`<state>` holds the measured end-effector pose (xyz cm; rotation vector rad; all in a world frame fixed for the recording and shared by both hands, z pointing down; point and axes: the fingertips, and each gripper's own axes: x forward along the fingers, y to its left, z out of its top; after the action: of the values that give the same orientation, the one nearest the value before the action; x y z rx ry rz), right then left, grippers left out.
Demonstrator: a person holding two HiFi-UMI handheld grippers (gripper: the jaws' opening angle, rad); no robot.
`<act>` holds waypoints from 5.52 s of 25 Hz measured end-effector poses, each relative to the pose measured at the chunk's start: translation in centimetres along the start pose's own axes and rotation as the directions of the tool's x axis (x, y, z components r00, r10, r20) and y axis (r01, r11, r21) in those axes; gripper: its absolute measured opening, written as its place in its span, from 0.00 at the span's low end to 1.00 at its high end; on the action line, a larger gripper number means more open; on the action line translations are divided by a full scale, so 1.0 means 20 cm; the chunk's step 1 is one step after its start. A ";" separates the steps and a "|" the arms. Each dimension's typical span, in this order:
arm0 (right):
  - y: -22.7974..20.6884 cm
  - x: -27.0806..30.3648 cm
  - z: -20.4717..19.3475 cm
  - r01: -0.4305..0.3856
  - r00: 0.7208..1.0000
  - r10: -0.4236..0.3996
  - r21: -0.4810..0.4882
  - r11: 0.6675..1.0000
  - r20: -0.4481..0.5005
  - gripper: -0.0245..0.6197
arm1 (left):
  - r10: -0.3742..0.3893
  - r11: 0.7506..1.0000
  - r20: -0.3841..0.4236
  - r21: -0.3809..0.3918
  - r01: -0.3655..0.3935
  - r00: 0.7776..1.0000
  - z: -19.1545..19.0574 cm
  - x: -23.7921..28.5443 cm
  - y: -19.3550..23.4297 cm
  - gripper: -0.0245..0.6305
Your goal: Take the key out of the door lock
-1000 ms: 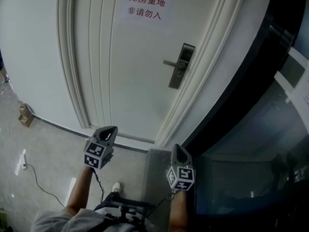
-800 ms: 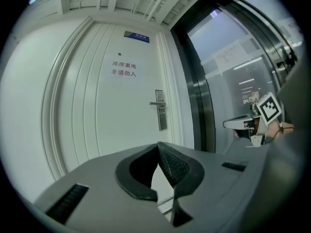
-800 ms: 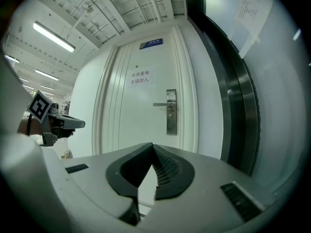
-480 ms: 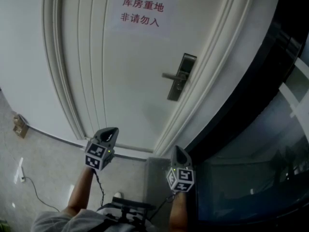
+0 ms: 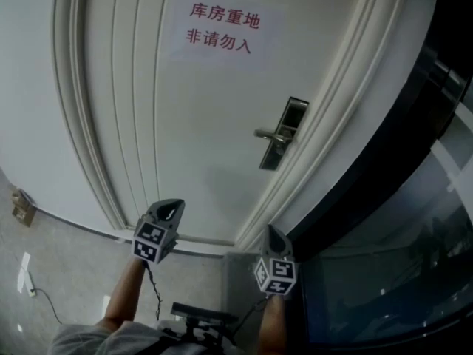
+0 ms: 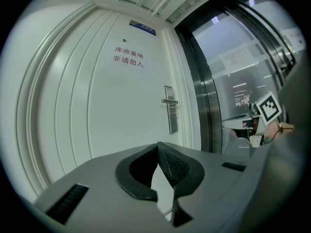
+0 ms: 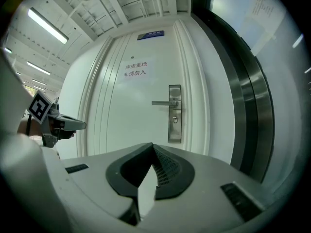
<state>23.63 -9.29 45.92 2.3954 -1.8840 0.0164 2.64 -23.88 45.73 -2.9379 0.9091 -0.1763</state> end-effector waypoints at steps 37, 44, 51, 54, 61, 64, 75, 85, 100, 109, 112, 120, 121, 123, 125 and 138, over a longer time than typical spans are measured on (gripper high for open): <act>-0.32 0.65 0.08 0.047 0.999 -0.047 -0.032 0.998 0.003 0.05 | -0.035 0.999 -0.014 -0.012 0.034 0.999 0.06 0.73 0.23 0.04; -0.41 0.81 0.13 0.025 1.000 -0.025 -0.058 0.998 0.011 0.05 | -0.013 1.000 -0.019 -0.016 0.013 1.000 0.10 0.89 0.24 0.04; -0.47 0.91 0.19 0.008 0.999 -0.005 -0.083 0.997 0.035 0.05 | 0.011 1.000 -0.040 -0.017 -0.012 0.999 0.09 0.98 0.27 0.04; -0.49 0.95 0.22 0.000 0.999 0.004 -0.095 0.995 0.045 0.05 | 0.019 1.000 -0.038 -0.018 -0.020 0.999 0.11 1.01 0.27 0.04; -0.48 0.99 0.28 0.001 0.998 0.010 -0.181 0.984 0.060 0.05 | 0.028 0.999 -0.037 -0.016 -0.028 0.999 0.12 1.06 0.27 0.04; -0.47 1.01 0.30 0.007 0.999 0.007 -0.266 0.964 0.051 0.06 | 0.028 0.999 -0.038 -0.019 -0.028 0.999 0.13 1.07 0.27 0.04; -0.47 1.04 0.35 0.077 0.996 -0.040 -0.544 0.835 0.080 0.06 | 0.043 0.999 -0.039 -0.030 -0.044 0.998 0.11 1.06 0.30 0.04; -0.43 1.10 0.39 0.087 0.996 -0.062 -0.714 0.694 0.062 0.21 | 0.051 0.998 -0.033 -0.041 -0.053 0.998 0.10 1.06 0.35 0.04; -0.44 1.24 0.39 0.094 0.995 -0.089 -0.781 0.618 0.049 0.30 | 0.064 0.996 -0.026 -0.066 -0.066 0.998 0.10 1.08 0.42 0.04; -0.46 1.26 0.39 0.104 0.992 -0.117 -0.834 0.542 0.048 0.24 | 0.078 0.994 -0.028 -0.075 -0.080 0.997 0.09 1.08 0.44 0.04; -0.46 1.26 0.39 0.107 0.992 -0.115 -0.844 0.526 0.053 0.22 | 0.085 0.993 -0.024 -0.079 -0.087 0.996 0.09 1.08 0.45 0.04; -0.46 1.26 0.39 0.129 0.989 -0.126 -0.887 0.443 0.081 0.14 | 0.100 0.992 -0.016 -0.082 -0.101 0.995 0.10 1.05 0.46 0.04; -0.46 1.27 0.40 0.128 0.989 -0.125 -0.889 0.440 0.081 0.14 | 0.102 0.991 -0.016 -0.082 -0.103 0.995 0.10 1.04 0.46 0.04; -0.45 1.26 0.40 0.125 0.989 -0.125 -0.892 0.435 0.078 0.14 | 0.106 0.991 -0.016 -0.081 -0.107 0.994 0.09 1.03 0.47 0.04; -0.45 1.26 0.40 0.124 0.989 -0.127 -0.897 0.425 0.076 0.14 | 0.108 0.991 -0.015 -0.084 -0.109 0.994 0.09 1.02 0.47 0.04; -0.45 1.26 0.39 0.132 0.981 -0.175 -0.951 0.281 0.084 0.07 | 0.113 0.990 -0.001 -0.084 -0.112 0.994 0.11 0.96 0.47 0.04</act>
<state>38.01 -32.26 39.26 1.5848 -1.0122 -0.8448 13.39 -42.49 44.47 -2.9502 1.1044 -0.1292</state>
